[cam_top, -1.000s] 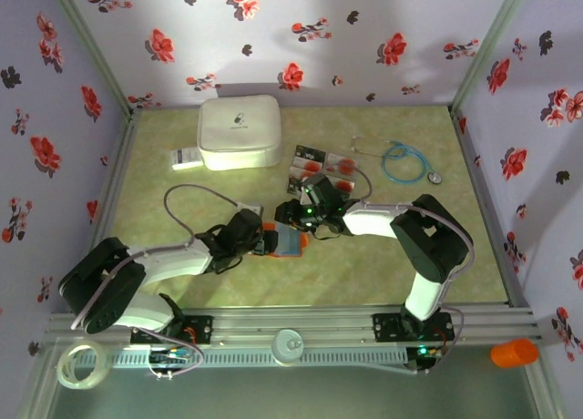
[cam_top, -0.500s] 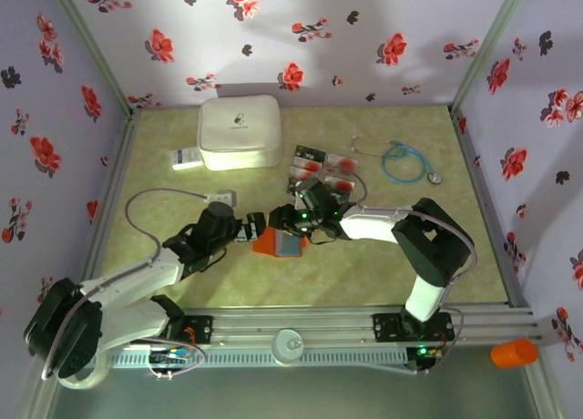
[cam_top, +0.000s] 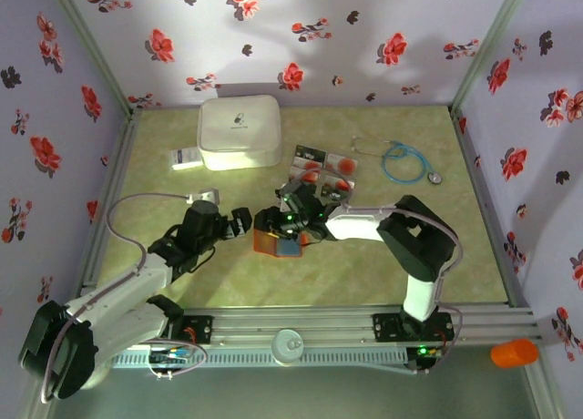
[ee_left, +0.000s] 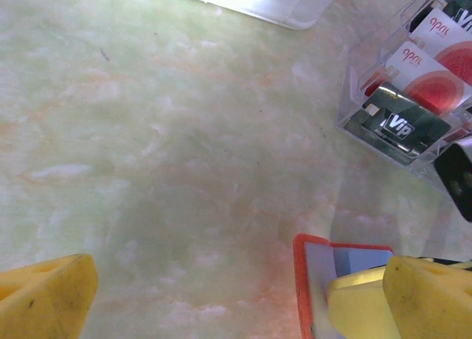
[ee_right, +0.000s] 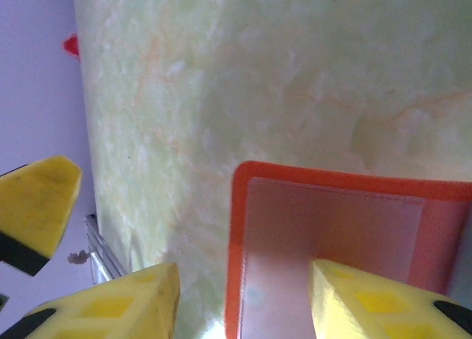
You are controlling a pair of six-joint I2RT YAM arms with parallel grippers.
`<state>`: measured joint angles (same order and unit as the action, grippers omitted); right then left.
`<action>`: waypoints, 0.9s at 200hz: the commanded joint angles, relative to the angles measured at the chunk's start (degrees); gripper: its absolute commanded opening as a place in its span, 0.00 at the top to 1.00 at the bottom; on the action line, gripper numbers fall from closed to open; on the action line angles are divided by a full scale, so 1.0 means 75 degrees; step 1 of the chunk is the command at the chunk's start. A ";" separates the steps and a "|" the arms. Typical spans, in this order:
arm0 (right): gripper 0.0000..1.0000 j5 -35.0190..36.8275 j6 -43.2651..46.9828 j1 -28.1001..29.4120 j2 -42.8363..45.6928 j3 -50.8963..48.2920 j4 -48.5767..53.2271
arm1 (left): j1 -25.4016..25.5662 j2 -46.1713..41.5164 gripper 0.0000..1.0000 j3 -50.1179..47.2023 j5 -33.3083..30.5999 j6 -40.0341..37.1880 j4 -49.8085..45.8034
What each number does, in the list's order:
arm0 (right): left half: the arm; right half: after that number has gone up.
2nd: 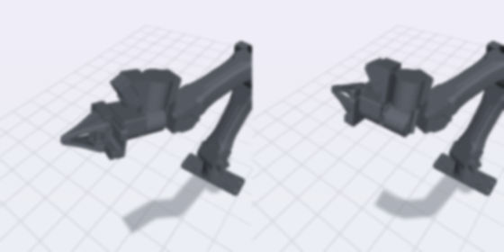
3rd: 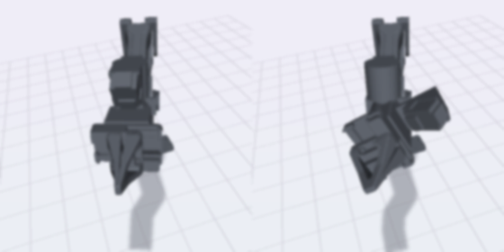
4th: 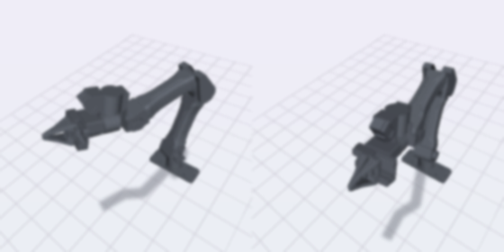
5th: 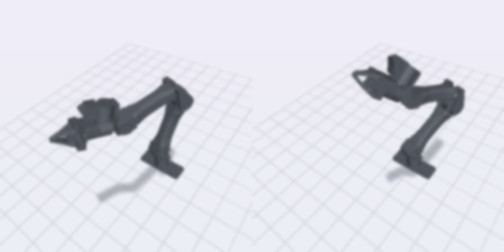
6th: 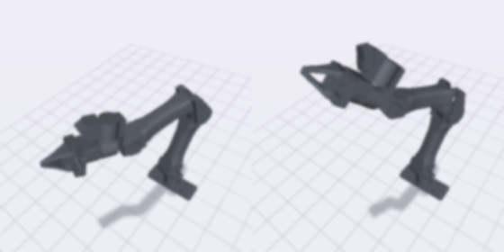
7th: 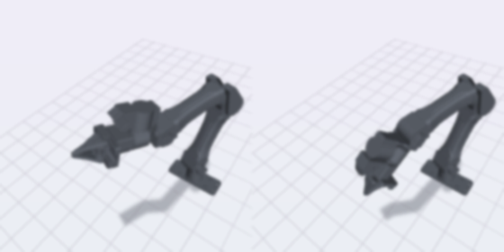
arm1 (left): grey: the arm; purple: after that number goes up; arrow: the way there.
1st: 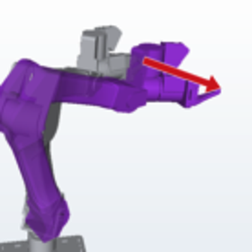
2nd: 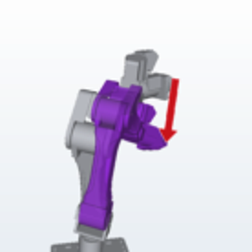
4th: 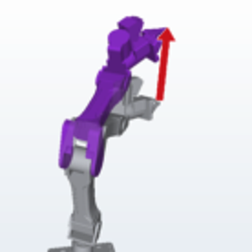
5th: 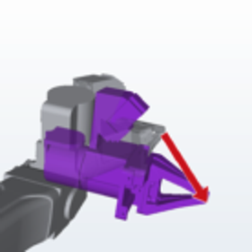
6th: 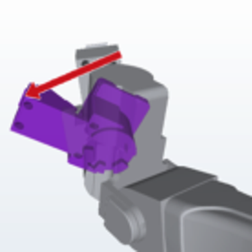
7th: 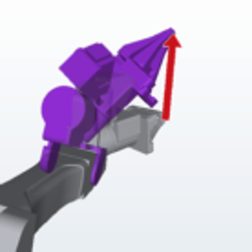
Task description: Put the credit cards into the card holder
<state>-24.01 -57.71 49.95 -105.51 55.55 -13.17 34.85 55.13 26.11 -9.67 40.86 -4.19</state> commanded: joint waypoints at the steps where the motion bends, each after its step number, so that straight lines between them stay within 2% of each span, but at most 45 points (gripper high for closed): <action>1: 0.50 0.0146 -0.0171 0.0042 -0.0312 0.0137 -0.0288 | -0.0076 -0.0085 0.00 -0.0095 0.0115 0.0142 -0.0192; 48: 0.50 0.0017 -0.0239 0.0031 -0.0544 0.0024 -0.0654 | -0.0135 -0.0024 0.00 -0.0135 0.0141 0.0084 -0.0297; 147: 0.51 -0.0044 -0.0033 -0.0318 0.0220 -0.0387 -0.0553 | -0.0159 0.0422 0.00 -0.0030 0.0256 -0.0075 -0.0439; 180: 0.59 -0.0045 0.0003 -0.0419 0.0275 -0.0626 -0.0628 | -0.0159 0.0635 0.00 0.0089 0.0394 -0.0215 -0.0495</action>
<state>-24.08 -58.50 47.29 -104.66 52.58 -16.95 34.11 58.72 25.65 -7.81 40.80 -5.96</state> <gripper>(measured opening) 0.442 0.998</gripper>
